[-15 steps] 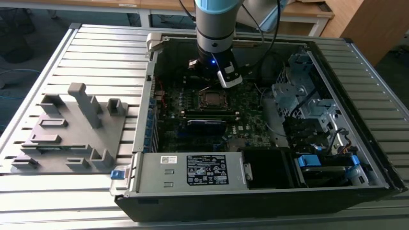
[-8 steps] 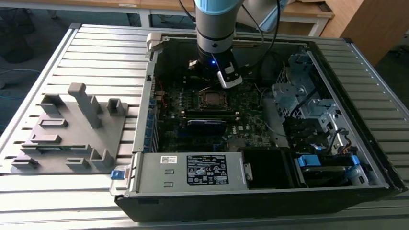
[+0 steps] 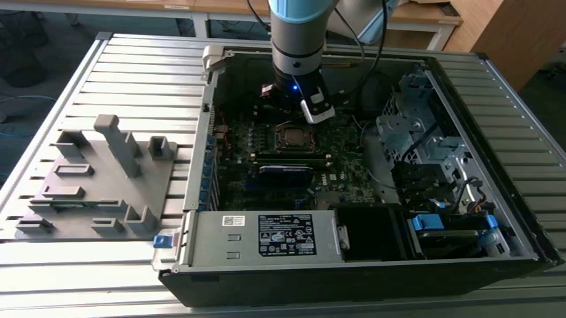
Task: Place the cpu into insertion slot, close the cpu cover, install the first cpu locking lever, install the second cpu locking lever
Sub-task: 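Install the first cpu locking lever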
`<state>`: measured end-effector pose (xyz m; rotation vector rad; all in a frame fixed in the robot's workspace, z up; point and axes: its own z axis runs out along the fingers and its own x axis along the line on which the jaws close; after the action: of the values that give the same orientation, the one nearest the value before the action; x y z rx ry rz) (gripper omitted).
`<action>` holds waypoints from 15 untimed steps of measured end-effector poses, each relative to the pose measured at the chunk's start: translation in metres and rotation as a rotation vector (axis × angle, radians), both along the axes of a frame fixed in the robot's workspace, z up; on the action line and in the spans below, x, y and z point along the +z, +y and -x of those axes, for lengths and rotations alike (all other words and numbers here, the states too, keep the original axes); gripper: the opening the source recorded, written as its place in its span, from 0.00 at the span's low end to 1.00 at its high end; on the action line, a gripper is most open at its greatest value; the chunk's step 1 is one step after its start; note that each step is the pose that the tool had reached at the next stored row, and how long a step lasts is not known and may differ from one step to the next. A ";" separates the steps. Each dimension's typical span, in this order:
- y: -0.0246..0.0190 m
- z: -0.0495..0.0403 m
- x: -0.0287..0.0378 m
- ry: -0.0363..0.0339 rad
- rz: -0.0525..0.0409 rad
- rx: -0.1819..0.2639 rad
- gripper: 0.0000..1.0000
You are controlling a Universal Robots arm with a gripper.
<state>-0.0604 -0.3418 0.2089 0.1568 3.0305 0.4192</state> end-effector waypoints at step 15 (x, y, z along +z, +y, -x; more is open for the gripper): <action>0.0001 -0.0018 -0.0033 0.0001 0.0057 -0.005 0.10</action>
<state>-0.0586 -0.3417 0.2056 0.1645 3.0304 0.4101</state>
